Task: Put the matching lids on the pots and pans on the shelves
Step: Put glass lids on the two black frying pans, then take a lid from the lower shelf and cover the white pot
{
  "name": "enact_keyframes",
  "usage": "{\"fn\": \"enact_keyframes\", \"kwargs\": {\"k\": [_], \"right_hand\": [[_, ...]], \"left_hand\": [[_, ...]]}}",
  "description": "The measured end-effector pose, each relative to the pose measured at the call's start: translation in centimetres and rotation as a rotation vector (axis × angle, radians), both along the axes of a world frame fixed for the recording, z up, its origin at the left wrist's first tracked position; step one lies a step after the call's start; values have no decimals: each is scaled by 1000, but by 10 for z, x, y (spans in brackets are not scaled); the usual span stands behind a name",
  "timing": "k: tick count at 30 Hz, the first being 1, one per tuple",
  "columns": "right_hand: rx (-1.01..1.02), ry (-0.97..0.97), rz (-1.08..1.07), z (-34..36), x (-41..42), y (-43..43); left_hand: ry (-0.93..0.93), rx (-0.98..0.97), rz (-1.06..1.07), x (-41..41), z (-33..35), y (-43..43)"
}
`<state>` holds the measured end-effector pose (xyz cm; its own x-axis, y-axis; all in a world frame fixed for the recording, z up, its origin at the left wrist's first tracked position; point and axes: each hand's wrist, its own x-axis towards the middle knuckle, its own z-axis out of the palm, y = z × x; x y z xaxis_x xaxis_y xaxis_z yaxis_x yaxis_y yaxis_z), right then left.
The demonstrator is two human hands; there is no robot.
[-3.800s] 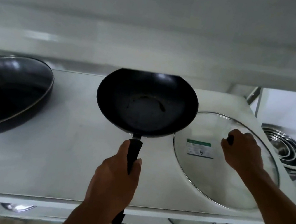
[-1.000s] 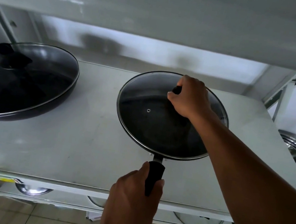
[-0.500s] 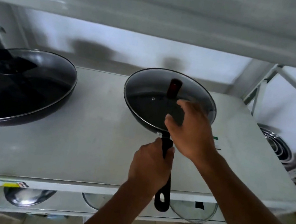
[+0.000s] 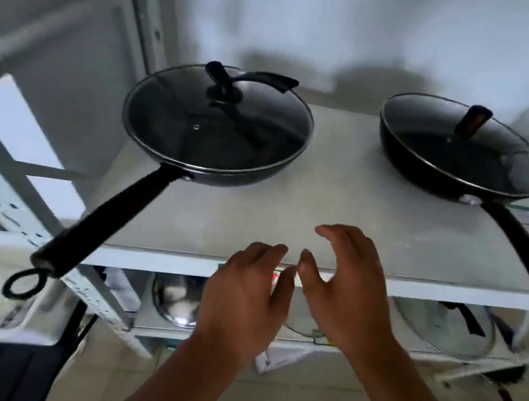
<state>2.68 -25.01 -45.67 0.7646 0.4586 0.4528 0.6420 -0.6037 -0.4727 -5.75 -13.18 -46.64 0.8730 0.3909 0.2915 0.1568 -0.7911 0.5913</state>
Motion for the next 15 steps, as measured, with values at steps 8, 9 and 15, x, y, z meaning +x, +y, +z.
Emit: {"fn": "enact_keyframes", "kwargs": {"k": [8, 9, 15], "right_hand": [[81, -71, 167, -126, -69, 41], [30, -28, 156, -145, -67, 44], [-231, 94, 62, -247, -25, 76]], "left_hand": [[81, 40, 10, -57, -103, 57], [113, 34, 45, -59, -119, 63], [239, -40, 243, -49, -223, 93]]}}
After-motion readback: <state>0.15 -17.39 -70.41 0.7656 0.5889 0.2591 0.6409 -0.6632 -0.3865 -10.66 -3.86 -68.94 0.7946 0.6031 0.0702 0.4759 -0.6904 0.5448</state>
